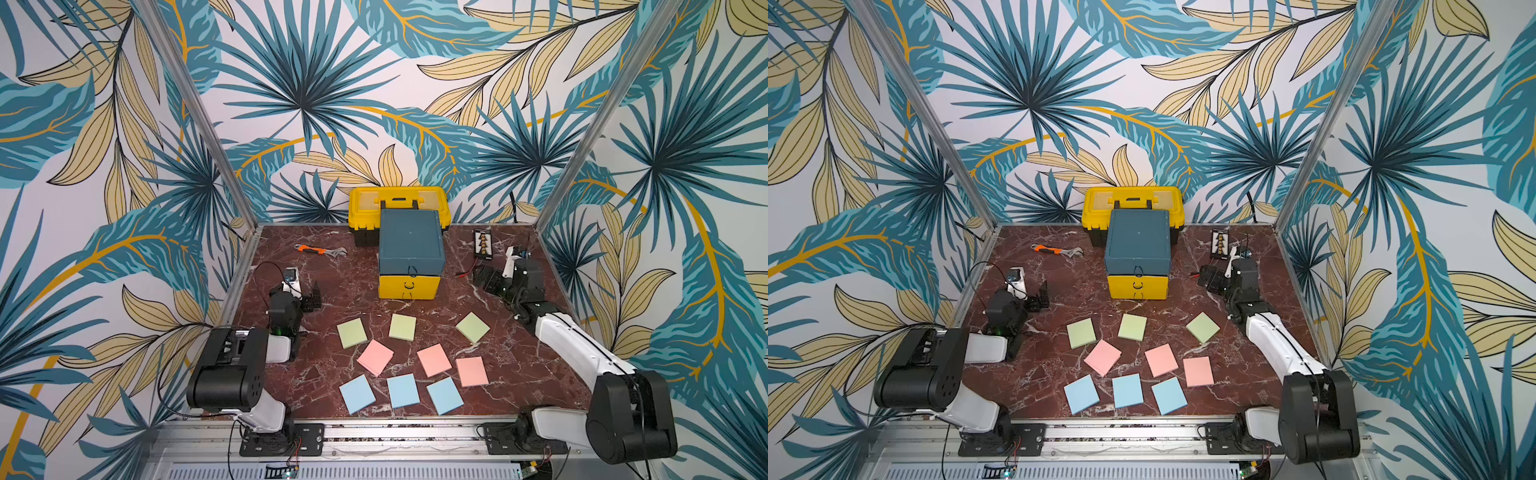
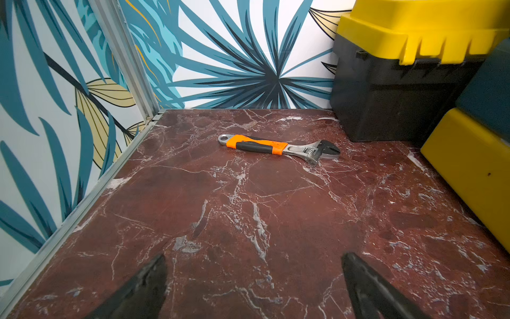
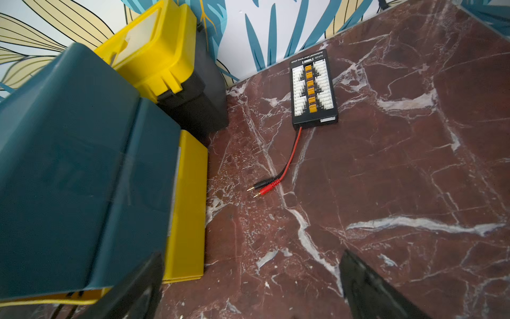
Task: Please put the sticky notes in the drawer by color
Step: Open the drawer in the storage box.
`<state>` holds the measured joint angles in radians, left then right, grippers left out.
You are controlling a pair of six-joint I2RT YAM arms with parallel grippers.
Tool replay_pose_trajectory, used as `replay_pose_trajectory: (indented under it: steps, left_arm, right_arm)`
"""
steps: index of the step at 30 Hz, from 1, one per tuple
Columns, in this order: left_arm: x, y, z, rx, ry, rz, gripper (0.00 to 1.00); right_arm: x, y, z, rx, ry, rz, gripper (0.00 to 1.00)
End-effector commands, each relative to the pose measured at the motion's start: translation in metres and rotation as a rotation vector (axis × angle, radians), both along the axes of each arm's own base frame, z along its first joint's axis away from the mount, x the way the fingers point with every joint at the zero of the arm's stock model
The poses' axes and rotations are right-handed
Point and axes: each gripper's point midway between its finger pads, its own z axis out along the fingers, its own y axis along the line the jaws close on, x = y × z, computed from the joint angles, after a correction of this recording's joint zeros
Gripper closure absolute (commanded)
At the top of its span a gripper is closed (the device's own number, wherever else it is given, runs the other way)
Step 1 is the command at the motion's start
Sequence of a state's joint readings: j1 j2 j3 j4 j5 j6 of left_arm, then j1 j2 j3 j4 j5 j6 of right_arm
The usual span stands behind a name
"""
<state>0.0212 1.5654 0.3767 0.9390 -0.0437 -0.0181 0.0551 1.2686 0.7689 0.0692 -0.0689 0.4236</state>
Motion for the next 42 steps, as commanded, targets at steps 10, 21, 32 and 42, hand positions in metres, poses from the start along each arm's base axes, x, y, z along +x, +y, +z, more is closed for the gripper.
replay_pose_trajectory:
  steps: [10, 21, 32, 42]
  left_arm:
    - [0.001, 0.001, 0.005, 0.002, -0.023, 0.004, 0.0]
    - [-0.02, 0.027, 0.026, -0.018, -0.101, 0.16, 0.0]
    - [-0.005, 0.028, 0.074, -0.205, 0.136, 0.244, 0.0]
    - [-0.027, -0.023, 0.101, -0.331, 0.08, 0.039, 0.58]
  right_arm:
    - [-0.004, 0.026, 0.023, 0.183, -0.054, 0.073, 0.0]
    - [0.0, 0.052, 0.042, 0.32, -0.076, 0.202, 0.01]
    - [0.0, 0.053, 0.049, 0.395, -0.038, 0.16, 0.22]
    - [-0.052, 0.086, 0.042, 0.492, -0.013, 0.191, 0.26]
